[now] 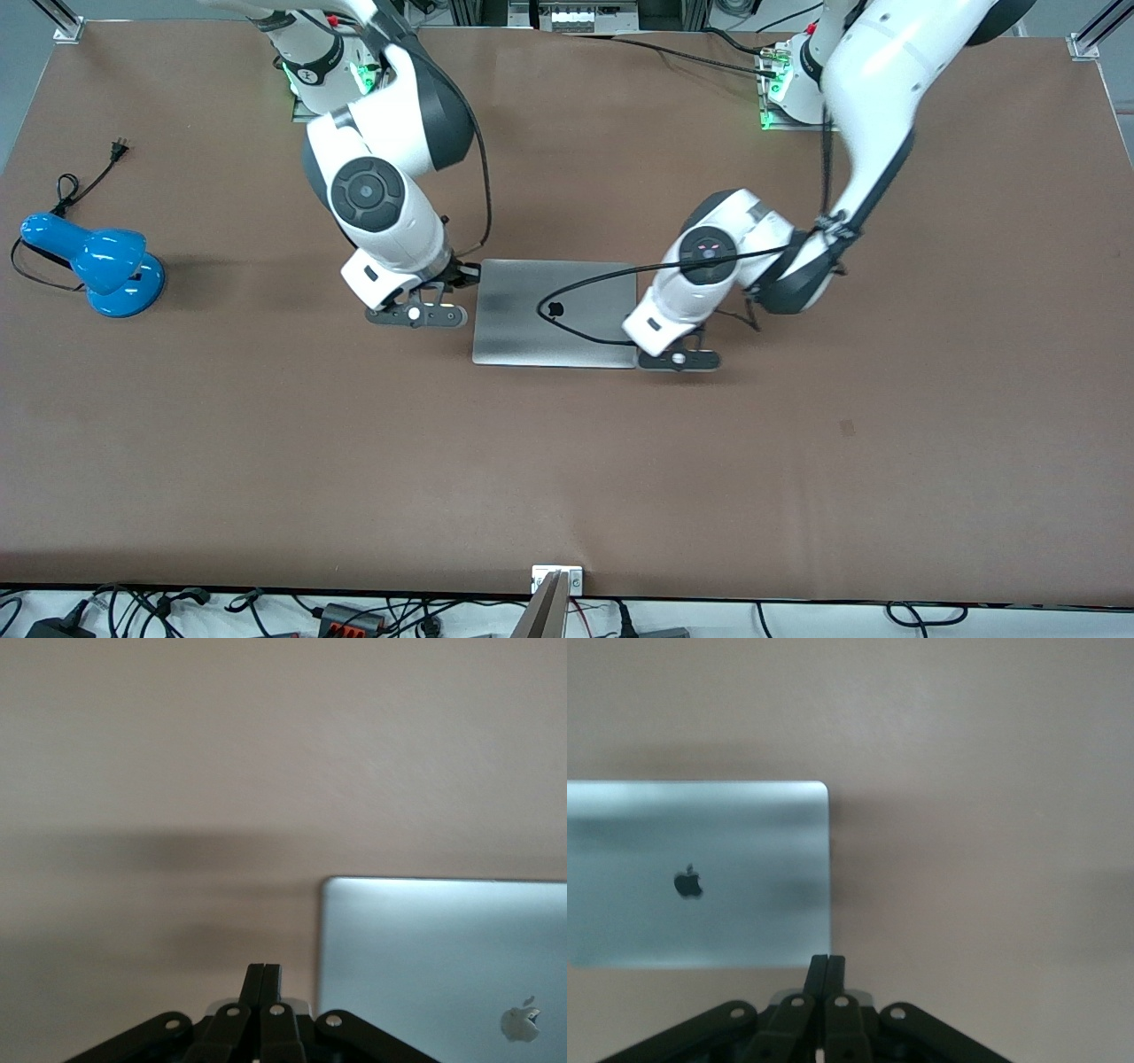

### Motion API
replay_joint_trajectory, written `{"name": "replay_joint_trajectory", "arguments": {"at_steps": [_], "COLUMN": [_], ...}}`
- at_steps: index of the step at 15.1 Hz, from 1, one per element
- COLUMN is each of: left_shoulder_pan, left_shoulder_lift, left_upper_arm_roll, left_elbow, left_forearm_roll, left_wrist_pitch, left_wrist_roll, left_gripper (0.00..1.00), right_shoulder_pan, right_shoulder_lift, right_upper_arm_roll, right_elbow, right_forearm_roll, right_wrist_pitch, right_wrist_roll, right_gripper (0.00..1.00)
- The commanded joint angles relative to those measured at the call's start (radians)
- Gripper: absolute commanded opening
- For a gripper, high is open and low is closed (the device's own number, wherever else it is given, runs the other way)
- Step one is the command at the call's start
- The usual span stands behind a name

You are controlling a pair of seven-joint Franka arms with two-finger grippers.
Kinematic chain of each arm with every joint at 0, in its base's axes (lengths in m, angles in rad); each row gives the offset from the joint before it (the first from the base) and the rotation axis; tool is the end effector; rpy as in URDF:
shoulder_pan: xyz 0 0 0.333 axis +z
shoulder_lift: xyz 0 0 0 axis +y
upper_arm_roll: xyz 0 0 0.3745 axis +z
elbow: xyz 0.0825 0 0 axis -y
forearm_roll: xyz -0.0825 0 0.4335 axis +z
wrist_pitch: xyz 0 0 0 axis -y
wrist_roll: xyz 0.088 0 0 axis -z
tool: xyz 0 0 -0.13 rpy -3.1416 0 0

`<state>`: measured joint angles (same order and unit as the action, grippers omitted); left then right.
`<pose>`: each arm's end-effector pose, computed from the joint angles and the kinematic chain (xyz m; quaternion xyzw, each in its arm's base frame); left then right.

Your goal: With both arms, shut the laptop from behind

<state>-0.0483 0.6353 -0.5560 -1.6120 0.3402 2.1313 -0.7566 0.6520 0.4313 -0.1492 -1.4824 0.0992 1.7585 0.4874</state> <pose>0.6652 -0.3630 0.2943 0.9995 0.0273 -0.0137 0.0105 0.6300 0.3773 0.4314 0.9970 -0.0008 -0.0738 0.0212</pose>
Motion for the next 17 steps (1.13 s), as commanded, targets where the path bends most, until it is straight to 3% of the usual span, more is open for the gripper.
{"name": "replay_joint_trajectory", "arguments": {"at_steps": [1, 3, 4, 6, 8, 10, 11, 13, 14, 16, 17], "left_shoulder_pan": [0.137, 0.319, 0.414, 0.583, 0.771, 0.940, 0.971, 0.998, 1.027, 1.018, 1.003], "left_shoulder_lift": [-0.124, -0.152, -0.152, -0.155, -0.158, -0.155, -0.155, -0.157, -0.179, -0.258, -0.300], "left_upper_arm_roll": [-0.102, -0.247, -0.328, -0.477, -0.635, -0.787, -0.811, -0.817, -0.817, -0.788, -0.729], "left_elbow": [-0.028, -0.022, -0.020, -0.020, -0.017, -0.022, -0.020, -0.008, 0.012, 0.018, 0.021], "left_forearm_roll": [0.022, 0.013, 0.013, 0.014, 0.014, 0.014, 0.016, 0.019, 0.013, -0.039, -0.082], "left_wrist_pitch": [-0.125, -0.174, -0.212, -0.261, -0.359, -0.376, -0.396, -0.459, -0.459, -0.459, -0.459], "left_wrist_roll": [0.048, 0.134, 0.144, 0.164, 0.230, 0.243, 0.246, 0.284, 0.321, 0.400, 0.425], "left_gripper": [0.00, 0.00, 0.00, 0.00, 0.00, 0.00, 0.00, 0.00, 0.00, 0.00, 0.00], "right_shoulder_pan": [-0.021, -0.043, -0.052, -0.074, -0.091, -0.098, -0.112, -0.197, -0.250, -0.410, -0.481], "right_shoulder_lift": [-0.034, -0.092, -0.118, -0.146, -0.180, -0.200, -0.203, -0.226, -0.239, -0.263, -0.267], "right_upper_arm_roll": [-0.039, -0.079, -0.101, -0.165, -0.220, -0.295, -0.325, -0.313, -0.275, -0.137, -0.078], "right_elbow": [0.065, 0.065, 0.065, 0.065, 0.065, 0.063, 0.063, 0.060, 0.048, 0.042, 0.039], "right_forearm_roll": [-0.003, -0.006, -0.006, 0.000, -0.003, 0.004, 0.005, 0.010, 0.011, 0.011, 0.002], "right_wrist_pitch": [-0.163, -0.230, -0.261, -0.318, -0.355, -0.358, -0.361, -0.364, -0.376, -0.370, -0.367], "right_wrist_roll": [-0.094, -0.186, -0.220, -0.289, -0.338, -0.360, -0.375, -0.429, -0.453, -0.519, -0.535], "right_gripper": [0.00, 0.03, 0.15, 0.52, 0.59, 0.78, 1.00, 1.00, 1.00, 1.00, 1.00]}}
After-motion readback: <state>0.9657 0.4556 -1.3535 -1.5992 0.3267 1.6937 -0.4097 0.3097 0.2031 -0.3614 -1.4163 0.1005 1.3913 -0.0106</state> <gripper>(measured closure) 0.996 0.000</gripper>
